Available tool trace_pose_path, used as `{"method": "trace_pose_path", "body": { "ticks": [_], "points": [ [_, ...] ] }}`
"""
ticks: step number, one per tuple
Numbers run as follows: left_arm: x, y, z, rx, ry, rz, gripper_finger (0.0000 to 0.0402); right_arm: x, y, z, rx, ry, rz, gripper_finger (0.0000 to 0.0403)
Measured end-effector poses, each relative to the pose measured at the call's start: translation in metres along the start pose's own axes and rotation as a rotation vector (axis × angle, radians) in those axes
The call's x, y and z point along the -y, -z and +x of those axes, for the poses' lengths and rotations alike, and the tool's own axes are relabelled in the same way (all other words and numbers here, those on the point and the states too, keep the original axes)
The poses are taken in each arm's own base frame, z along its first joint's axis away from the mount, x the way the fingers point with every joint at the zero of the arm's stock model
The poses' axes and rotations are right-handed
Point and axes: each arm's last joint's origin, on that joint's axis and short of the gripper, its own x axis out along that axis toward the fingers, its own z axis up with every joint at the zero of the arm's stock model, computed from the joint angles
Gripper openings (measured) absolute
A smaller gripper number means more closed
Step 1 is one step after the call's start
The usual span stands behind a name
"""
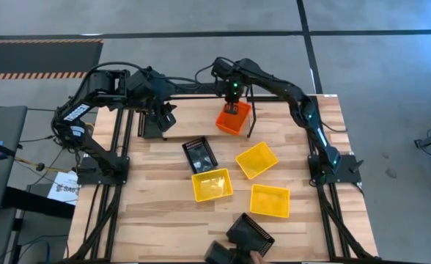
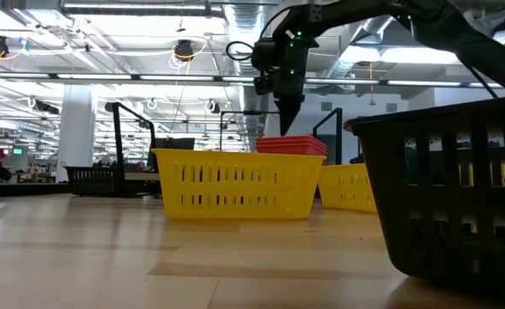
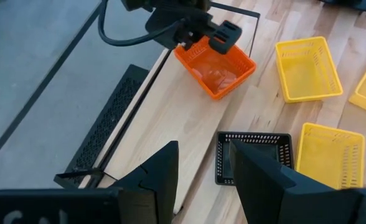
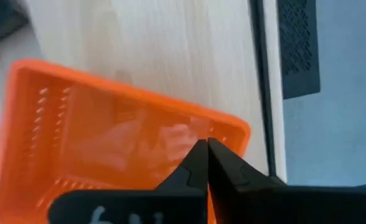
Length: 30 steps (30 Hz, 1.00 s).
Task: Stack baskets on shelf by color
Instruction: Adjust the orange bin on the shelf
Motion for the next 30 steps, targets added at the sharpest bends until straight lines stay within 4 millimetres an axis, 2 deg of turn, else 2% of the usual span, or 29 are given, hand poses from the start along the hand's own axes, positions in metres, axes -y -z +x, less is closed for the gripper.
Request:
{"method": "trace_pose_path", "body": {
  "ticks": [5, 11, 15, 23, 30],
  "points": [
    [0.0, 0.0, 0.0, 0.0, 0.001, 0.008, 0.0134, 0.007, 0.003, 0.0, -0.005, 0.012, 0.051, 0.0082],
    [0.0, 0.0, 0.0, -0.001, 0.009, 0.005, 0.0134, 0.018, 0.006, 0.02, -0.048, 0.004, 0.098, 0.015],
    [0.0, 0.0, 0.0, -0.001, 0.011, 0.004, 0.0134, 0.02, 0.007, 0.022, -0.049, 0.004, 0.097, 0.0183],
    [0.001, 0.0, 0.0, -0.006, 0.032, 0.003, 0.0134, 0.026, 0.009, 0.023, -0.034, -0.01, 0.113, 0.0193],
    [0.001, 0.0, 0.0, -0.006, 0.033, 0.003, 0.0134, 0.03, 0.011, 0.042, -0.082, -0.036, 0.136, 0.0188]
  ]
}}
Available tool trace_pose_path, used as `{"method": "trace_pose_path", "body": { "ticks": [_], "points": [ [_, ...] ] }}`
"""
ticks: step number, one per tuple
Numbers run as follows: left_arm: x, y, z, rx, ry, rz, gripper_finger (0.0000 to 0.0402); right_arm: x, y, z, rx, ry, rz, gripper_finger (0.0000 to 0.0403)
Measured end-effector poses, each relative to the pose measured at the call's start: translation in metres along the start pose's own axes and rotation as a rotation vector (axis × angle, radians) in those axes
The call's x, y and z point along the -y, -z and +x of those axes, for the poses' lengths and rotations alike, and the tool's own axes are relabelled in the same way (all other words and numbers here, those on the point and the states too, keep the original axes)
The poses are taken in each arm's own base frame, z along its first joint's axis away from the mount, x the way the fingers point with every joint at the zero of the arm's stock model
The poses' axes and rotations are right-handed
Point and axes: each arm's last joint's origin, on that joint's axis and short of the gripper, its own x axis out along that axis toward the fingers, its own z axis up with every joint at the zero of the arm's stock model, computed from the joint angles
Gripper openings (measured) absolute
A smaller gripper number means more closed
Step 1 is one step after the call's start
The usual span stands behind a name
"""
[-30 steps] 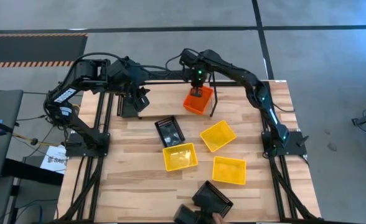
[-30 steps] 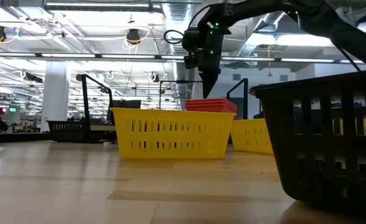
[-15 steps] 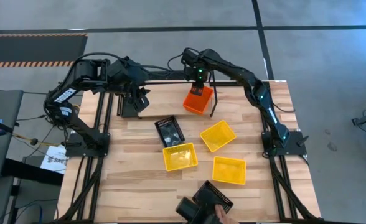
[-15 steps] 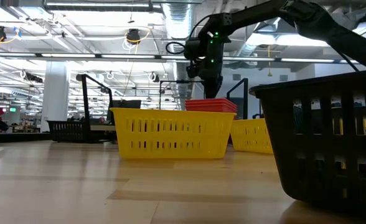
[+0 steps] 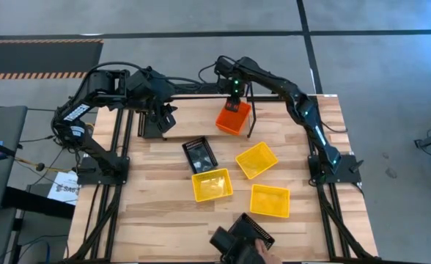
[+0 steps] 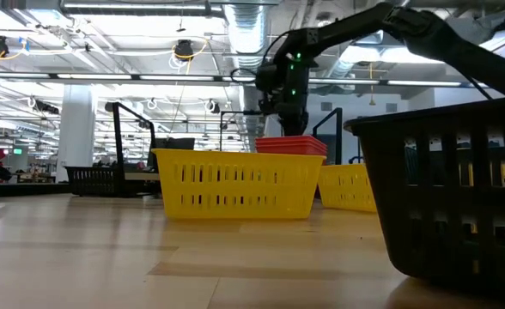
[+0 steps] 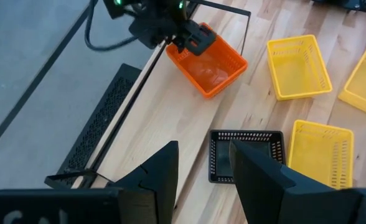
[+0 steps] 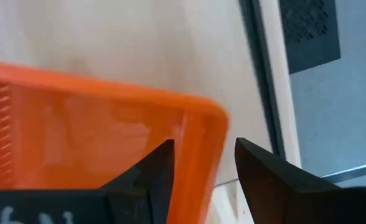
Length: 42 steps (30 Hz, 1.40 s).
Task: Stack baskets on shelf by color
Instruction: Adjust the orange bin on the shelf
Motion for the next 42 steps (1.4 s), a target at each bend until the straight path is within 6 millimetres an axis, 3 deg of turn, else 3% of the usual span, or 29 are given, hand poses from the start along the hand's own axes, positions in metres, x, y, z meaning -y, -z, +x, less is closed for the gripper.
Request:
{"method": "trace_pose_path", "body": {
  "ticks": [4, 9, 12, 15, 17, 26, 42],
  "points": [
    [0.0, 0.0, 0.0, 0.0, 0.0, 0.0, 0.0134, 0.002, 0.001, 0.019, -0.056, -0.022, 0.017, 0.0189],
    [0.0, 0.0, 0.0, 0.0, 0.0, 0.0, 0.0134, -0.004, -0.002, 0.028, -0.074, -0.042, -0.001, 0.0167],
    [0.0, 0.0, 0.0, 0.0, 0.0, 0.001, 0.0134, -0.006, -0.002, 0.03, -0.085, -0.045, -0.045, 0.0116],
    [0.0, 0.0, 0.0, 0.0, -0.001, 0.002, 0.0134, -0.008, -0.002, 0.027, -0.08, -0.044, -0.078, 0.0038],
    [0.0, 0.0, 0.0, 0.0, -0.001, 0.002, 0.0134, -0.009, -0.002, 0.025, -0.081, -0.061, -0.089, 0.0018],
    [0.0, 0.0, 0.0, 0.0, -0.001, 0.003, 0.0134, -0.013, -0.008, 0.019, -0.03, -0.044, -0.173, 0.0013],
    [0.0, 0.0, 0.0, 0.001, -0.006, -0.002, 0.0134, 0.003, -0.003, -0.005, 0.041, 0.008, -0.3, 0.0013]
  ]
}}
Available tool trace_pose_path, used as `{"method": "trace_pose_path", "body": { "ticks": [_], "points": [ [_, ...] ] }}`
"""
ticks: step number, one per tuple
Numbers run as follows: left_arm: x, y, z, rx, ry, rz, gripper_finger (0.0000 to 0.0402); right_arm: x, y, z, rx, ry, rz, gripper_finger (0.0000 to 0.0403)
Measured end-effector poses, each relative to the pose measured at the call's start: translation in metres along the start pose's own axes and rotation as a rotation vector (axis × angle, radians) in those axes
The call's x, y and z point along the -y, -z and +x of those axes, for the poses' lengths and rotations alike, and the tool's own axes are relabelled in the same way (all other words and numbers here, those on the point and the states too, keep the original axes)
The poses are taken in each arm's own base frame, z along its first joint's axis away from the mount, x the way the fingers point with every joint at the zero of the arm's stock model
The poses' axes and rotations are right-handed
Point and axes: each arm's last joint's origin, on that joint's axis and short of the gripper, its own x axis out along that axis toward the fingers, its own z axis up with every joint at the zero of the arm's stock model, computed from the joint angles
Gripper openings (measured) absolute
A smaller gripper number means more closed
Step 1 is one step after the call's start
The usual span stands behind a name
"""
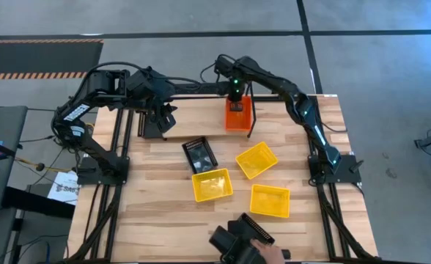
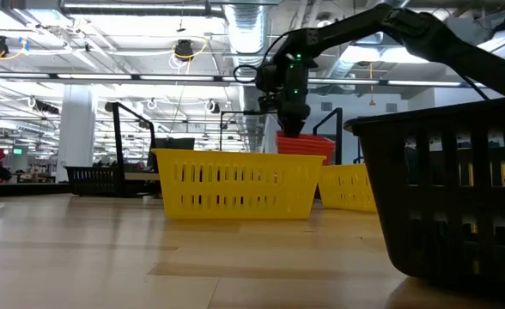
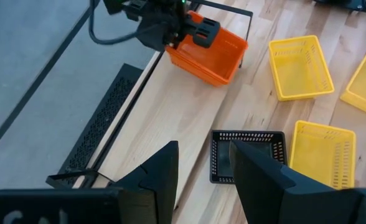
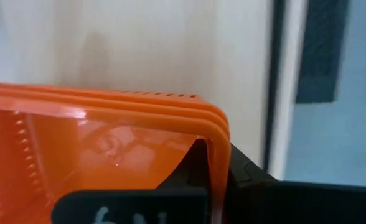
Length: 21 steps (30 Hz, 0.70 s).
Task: Stack baskets on shelf by color
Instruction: Adjust the orange bin on the shelf
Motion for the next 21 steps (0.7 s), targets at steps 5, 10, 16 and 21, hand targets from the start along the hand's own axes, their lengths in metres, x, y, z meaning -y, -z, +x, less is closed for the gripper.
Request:
{"method": "trace_pose_path", "body": {
  "ticks": [5, 10, 16, 21],
  "points": [
    [0.0, 0.0, 0.0, 0.0, -0.004, 0.0, 0.0134, 0.007, -0.002, -0.006, 0.129, -0.035, -0.013, 0.0013],
    [-0.001, 0.0, 0.0, 0.006, -0.03, -0.002, 0.0134, 0.01, -0.003, -0.002, 0.177, -0.062, -0.017, 0.0013],
    [-0.001, 0.0, 0.0, 0.007, -0.029, -0.01, 0.0134, 0.008, 0.002, 0.01, 0.15, -0.122, -0.036, 0.0013],
    [-0.001, 0.0, 0.0, 0.007, -0.029, -0.011, 0.0134, 0.009, 0.002, 0.011, 0.154, -0.117, -0.039, 0.0012]
  ]
}}
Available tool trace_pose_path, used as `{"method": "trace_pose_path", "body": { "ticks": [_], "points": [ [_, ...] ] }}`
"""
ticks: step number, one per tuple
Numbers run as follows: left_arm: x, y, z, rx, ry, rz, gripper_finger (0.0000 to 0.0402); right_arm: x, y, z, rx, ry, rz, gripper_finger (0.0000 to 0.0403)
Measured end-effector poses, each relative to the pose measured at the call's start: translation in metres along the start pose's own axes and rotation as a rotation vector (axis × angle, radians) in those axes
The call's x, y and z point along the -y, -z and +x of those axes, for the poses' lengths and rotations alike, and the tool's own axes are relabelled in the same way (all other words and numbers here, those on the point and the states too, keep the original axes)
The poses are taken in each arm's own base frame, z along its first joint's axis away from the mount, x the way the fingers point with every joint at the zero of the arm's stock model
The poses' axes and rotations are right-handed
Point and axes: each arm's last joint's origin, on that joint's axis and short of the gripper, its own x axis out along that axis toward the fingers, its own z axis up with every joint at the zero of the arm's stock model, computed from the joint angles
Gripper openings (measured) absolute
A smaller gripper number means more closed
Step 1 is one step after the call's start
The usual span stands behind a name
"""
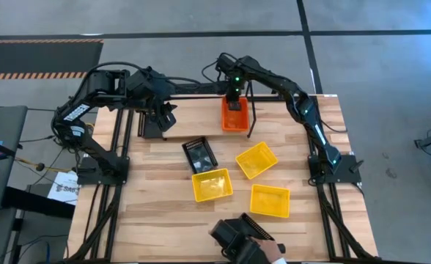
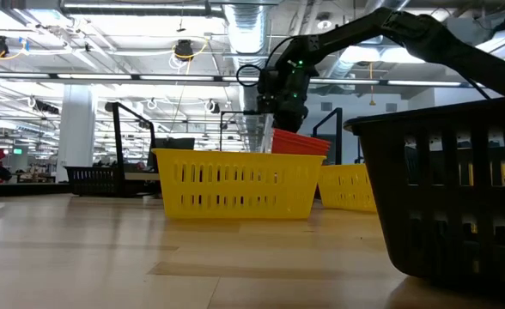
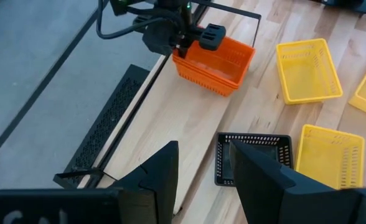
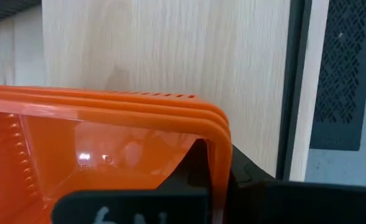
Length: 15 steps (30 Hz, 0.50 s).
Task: Stack baskets on shelf by color
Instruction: Adjust the orange bin on the shelf
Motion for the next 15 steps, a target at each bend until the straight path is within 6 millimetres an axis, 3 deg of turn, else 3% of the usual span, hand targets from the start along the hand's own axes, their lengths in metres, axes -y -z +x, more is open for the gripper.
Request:
{"method": "trace_pose_path", "body": {
  "ticks": [4, 10, 15],
  "points": [
    [0.0, 0.0, 0.0, 0.0, 0.0, -0.006, 0.0134, 0.0023, -0.0028, 0.0, 0.028, 0.025, 0.016, 0.0019],
    [0.0001, 0.0001, 0.0, -0.001, 0.005, -0.017, 0.0134, -0.0012, -0.0068, 0.0014, 0.02, 0.04, -0.004, 0.0096],
    [0.0002, 0.0002, -0.0001, -0.003, 0.009, -0.018, 0.0134, -0.0042, -0.009, 0.0023, -0.008, 0.067, -0.013, 0.013]
  ]
}}
